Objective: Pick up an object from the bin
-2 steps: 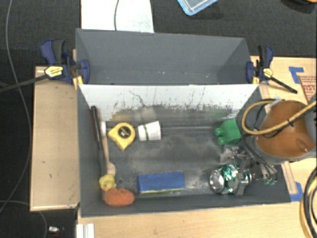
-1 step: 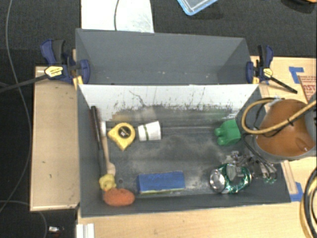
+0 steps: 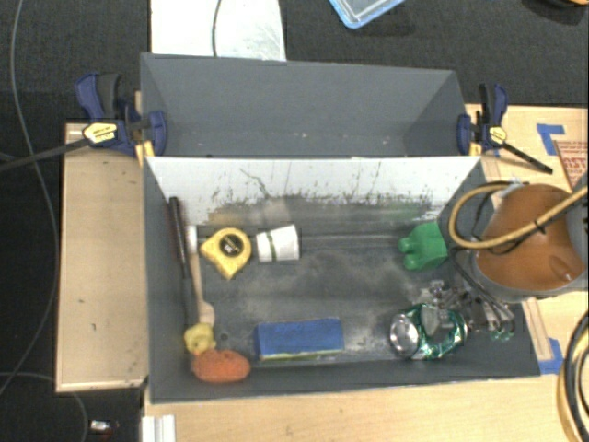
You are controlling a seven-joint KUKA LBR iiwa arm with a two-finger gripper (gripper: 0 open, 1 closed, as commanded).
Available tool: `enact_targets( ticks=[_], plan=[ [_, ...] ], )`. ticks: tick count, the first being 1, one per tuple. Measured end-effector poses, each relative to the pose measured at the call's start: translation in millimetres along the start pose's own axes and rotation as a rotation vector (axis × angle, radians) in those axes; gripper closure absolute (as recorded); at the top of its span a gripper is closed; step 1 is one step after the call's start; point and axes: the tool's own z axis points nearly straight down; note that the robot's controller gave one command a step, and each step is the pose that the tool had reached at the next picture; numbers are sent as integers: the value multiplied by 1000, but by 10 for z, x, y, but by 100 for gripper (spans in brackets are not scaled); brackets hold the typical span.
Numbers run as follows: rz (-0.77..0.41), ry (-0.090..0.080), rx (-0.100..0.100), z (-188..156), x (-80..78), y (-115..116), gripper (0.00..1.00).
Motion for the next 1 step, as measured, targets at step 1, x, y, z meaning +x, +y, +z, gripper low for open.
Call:
enact_targets(
  ticks=[1],
  plan=[
    [-145,-12,-1,-9,13,-20,100]
  ],
)
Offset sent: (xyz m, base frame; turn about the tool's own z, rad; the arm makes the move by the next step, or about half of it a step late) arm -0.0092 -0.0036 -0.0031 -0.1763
